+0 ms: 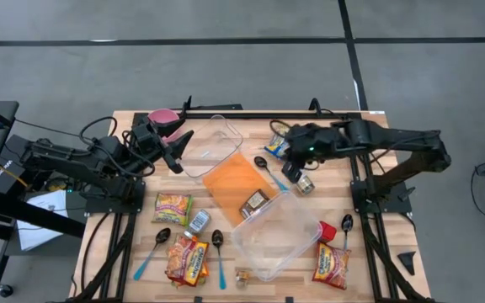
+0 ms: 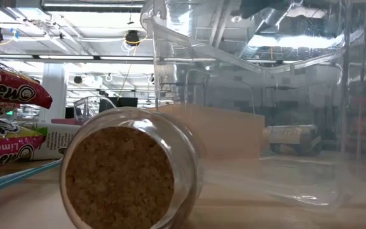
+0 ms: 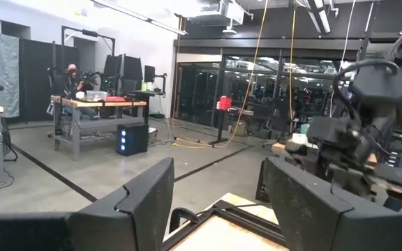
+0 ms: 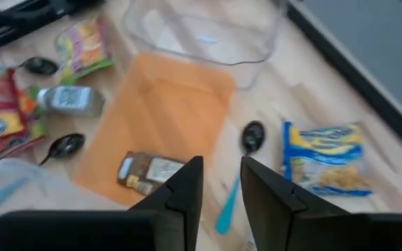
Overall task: Pick & Place Food Item
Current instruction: Put the red noodle pack into the bottom transparent bin
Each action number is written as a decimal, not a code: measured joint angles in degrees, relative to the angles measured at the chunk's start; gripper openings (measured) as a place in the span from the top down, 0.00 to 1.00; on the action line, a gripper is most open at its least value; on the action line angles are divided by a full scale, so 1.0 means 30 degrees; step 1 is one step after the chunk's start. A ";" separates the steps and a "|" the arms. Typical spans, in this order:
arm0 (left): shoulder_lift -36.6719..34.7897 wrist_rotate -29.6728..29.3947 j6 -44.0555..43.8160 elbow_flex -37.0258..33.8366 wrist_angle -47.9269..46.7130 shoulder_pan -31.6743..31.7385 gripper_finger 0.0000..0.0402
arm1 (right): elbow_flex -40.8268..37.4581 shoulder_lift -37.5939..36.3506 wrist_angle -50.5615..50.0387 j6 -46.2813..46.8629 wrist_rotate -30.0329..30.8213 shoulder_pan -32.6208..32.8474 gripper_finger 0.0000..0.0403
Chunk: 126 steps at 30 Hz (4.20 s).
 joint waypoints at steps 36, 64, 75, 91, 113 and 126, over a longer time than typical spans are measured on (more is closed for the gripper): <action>-0.0007 1.7692 -2.6976 -0.0073 -1.7041 -0.8314 0.46 | -0.0007 -0.1197 -0.1074 0.0355 0.1597 0.0398 0.77; 1.0120 1.6389 -0.8410 0.5060 -1.8301 -0.8896 0.46 | -0.0007 -0.1189 -0.1074 0.0807 0.1596 0.0462 0.77; 1.2366 1.5045 -0.7461 0.5180 -1.8717 -0.9999 0.56 | -0.0007 -0.1189 -0.1081 0.0829 0.1607 0.0462 0.77; 1.3391 1.2714 -0.8603 0.4743 -1.8990 -1.0677 0.64 | -0.0007 -0.1189 -0.1088 0.0807 0.1650 0.0462 0.77; 1.3328 1.1854 -1.0740 0.4007 -1.9035 -1.1358 0.94 | -0.0007 -0.1189 -0.1092 0.0822 0.1650 0.0462 0.77; 0.9104 1.1825 -1.2511 0.3949 -1.8988 -1.0879 1.00 | -0.0007 -0.1186 -0.0724 0.0836 0.1650 0.0458 0.77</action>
